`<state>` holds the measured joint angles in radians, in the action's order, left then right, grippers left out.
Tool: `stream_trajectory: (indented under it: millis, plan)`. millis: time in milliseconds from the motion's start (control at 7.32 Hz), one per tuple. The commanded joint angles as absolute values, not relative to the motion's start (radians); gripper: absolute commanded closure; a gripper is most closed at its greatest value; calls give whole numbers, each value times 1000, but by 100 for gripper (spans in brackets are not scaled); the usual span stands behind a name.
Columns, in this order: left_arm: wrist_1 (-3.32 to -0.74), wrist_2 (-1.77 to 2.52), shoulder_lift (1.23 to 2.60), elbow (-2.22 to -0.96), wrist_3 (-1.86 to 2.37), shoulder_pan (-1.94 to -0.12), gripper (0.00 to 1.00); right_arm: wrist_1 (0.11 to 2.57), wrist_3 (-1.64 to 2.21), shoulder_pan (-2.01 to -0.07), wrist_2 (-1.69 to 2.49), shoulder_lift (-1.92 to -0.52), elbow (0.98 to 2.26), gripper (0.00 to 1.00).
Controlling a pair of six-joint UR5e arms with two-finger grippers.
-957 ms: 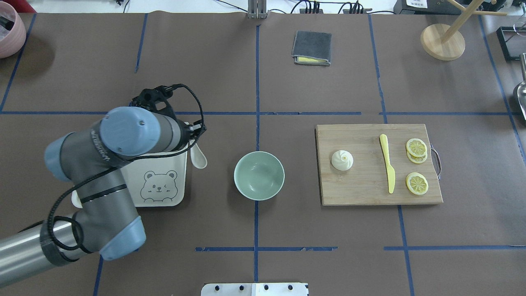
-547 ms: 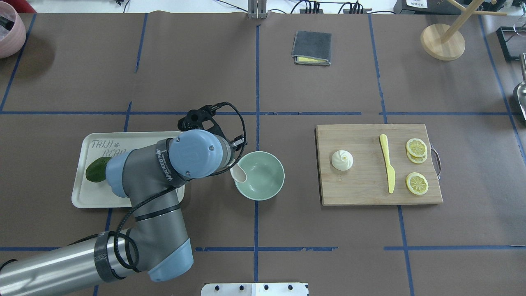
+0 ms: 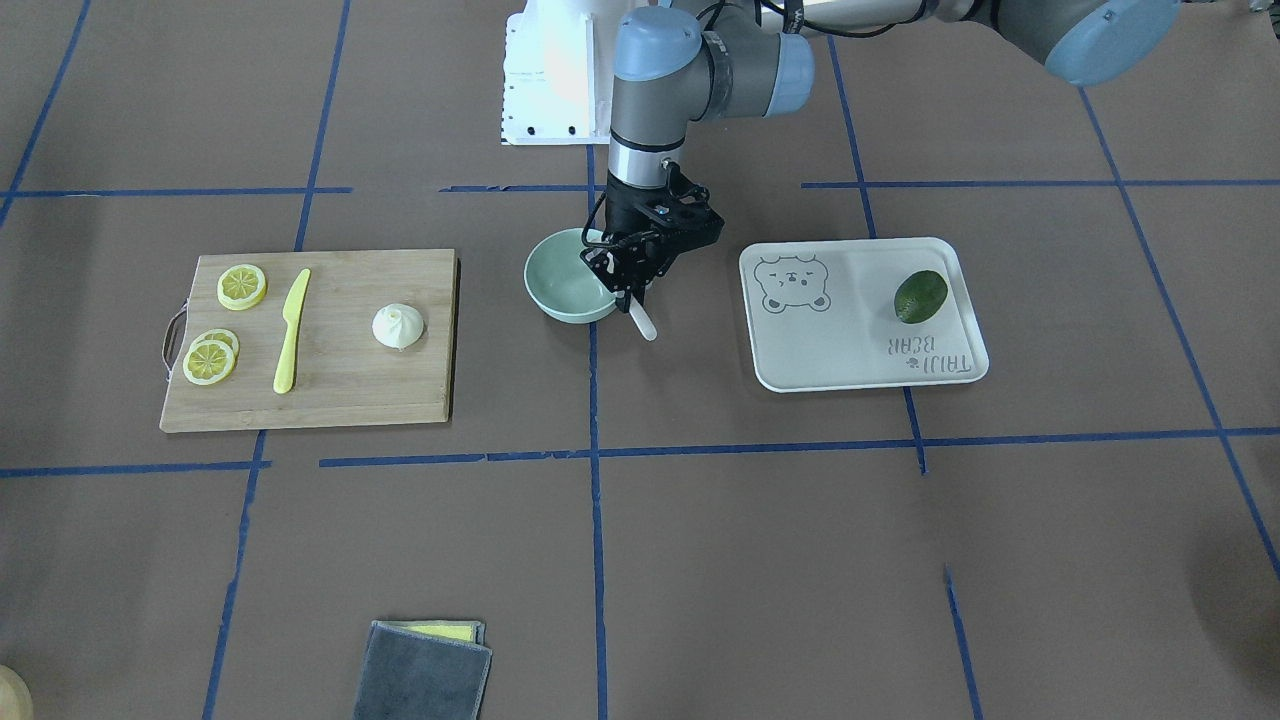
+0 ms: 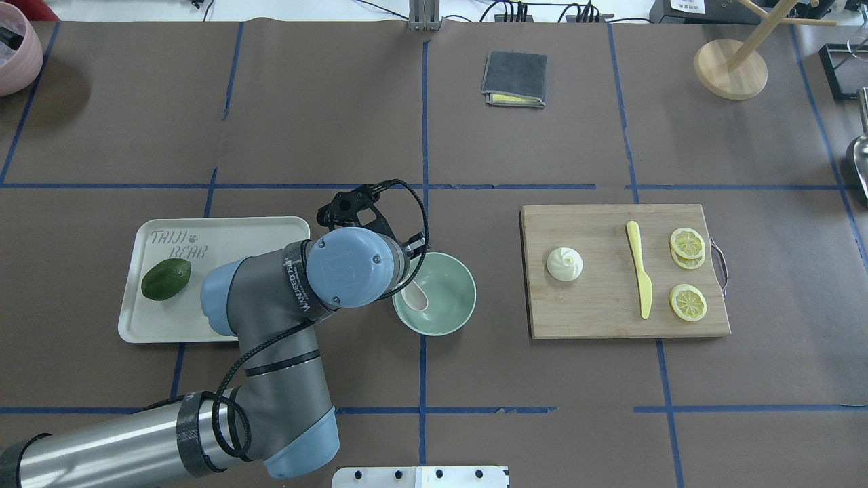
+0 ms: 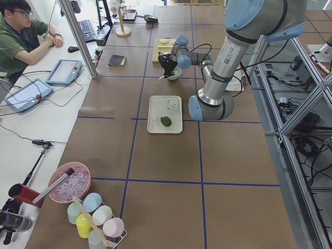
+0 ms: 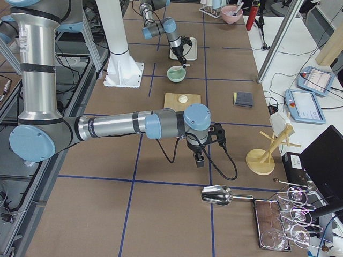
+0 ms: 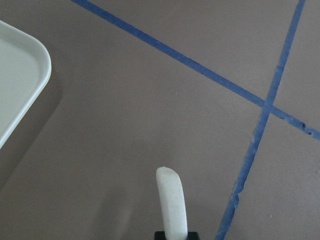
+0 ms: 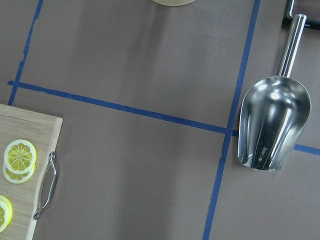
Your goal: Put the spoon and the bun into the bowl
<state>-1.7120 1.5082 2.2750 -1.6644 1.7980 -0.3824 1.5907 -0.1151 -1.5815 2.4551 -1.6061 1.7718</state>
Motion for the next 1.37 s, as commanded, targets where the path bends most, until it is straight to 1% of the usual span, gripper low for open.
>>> stream_trajectory:
  millis: [0, 957, 1094, 1230]
  plan:
    - [-1707, 1509, 2295, -1677, 1798, -382, 100, 1591, -115, -1582, 2456, -1606, 1772, 0]
    - [-1712, 1508, 2295, -1661, 1798, -376, 100, 1591, -115, -1582, 2459, -1606, 1772, 0]
    - [-1713, 1508, 2295, -1663, 1796, -376, 82, 1591, -115, -1582, 2459, -1606, 1772, 0]
    - [-1713, 1506, 2295, -1664, 1783, -374, 39, 1591, -115, -1582, 2459, -1605, 1772, 0]
